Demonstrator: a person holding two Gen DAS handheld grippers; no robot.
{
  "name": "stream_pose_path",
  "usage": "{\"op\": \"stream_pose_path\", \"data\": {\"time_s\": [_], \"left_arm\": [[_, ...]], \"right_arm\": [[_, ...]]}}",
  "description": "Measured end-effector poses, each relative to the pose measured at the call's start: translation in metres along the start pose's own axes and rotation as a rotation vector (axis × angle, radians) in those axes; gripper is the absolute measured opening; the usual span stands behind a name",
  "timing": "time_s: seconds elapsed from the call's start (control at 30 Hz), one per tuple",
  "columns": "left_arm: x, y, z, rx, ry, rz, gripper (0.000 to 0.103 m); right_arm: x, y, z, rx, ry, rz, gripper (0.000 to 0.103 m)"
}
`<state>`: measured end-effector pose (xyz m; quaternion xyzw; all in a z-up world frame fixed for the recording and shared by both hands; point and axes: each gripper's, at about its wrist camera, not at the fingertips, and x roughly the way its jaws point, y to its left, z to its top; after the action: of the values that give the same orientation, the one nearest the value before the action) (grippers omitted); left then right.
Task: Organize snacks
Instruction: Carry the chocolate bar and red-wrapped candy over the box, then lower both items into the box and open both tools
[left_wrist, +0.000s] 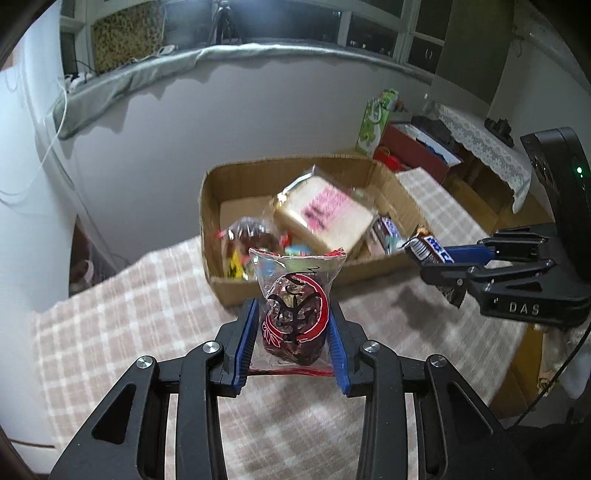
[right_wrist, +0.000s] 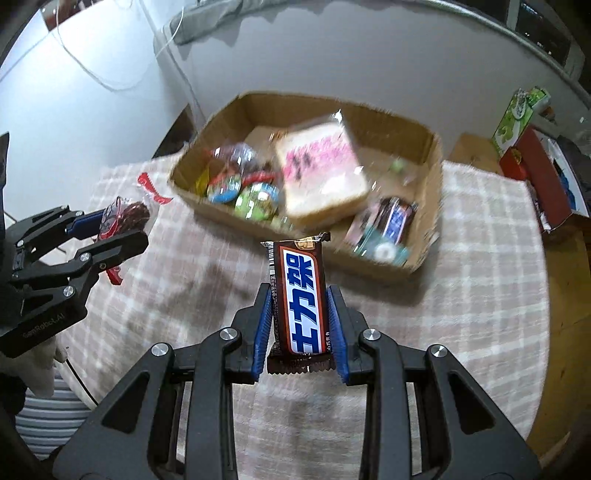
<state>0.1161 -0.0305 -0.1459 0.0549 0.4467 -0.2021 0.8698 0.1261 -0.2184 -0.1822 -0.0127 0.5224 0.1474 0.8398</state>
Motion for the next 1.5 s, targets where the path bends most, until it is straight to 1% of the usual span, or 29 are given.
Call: {"op": "stream_pose_path", "data": {"time_s": [0.17,0.4,0.67,0.8,1.0,1.13,1.4,1.5], "left_arm": [[0.004,0.002,0.016,-0.001,-0.016,-0.001,0.034],[0.015,0.011,0.038,-0.039,-0.024,-0.01,0.034],[0.037,0.015,0.059,-0.073,0.003,-0.021,0.034],[0.049,0.011,0.067,-0.068,0.032,-0.024,0.034],[0.062,0.01,0.076,-0.069,0.053,-0.02,0.034],[0.067,0.009,0.076,-0.068,0.064,-0.015,0.034],[0.078,0.01,0.077,-0.066,0.089,-0.003,0.035],[0.077,0.013,0.079,-0.076,0.074,0.002,0.037]], "right_arm": [[-0.009,-0.013,0.018,0.011,-0.037,-0.02,0.03],[-0.008,-0.027,0.04,0.007,-0.055,-0.047,0.03],[0.006,-0.04,0.06,0.008,-0.045,-0.05,0.03],[0.014,-0.045,0.067,0.008,-0.033,-0.048,0.03],[0.026,-0.049,0.074,0.002,-0.013,-0.041,0.03],[0.033,-0.048,0.075,-0.013,0.004,-0.042,0.03],[0.044,-0.055,0.076,0.005,0.031,-0.033,0.03],[0.048,-0.056,0.077,0.004,0.036,-0.04,0.03]]}}
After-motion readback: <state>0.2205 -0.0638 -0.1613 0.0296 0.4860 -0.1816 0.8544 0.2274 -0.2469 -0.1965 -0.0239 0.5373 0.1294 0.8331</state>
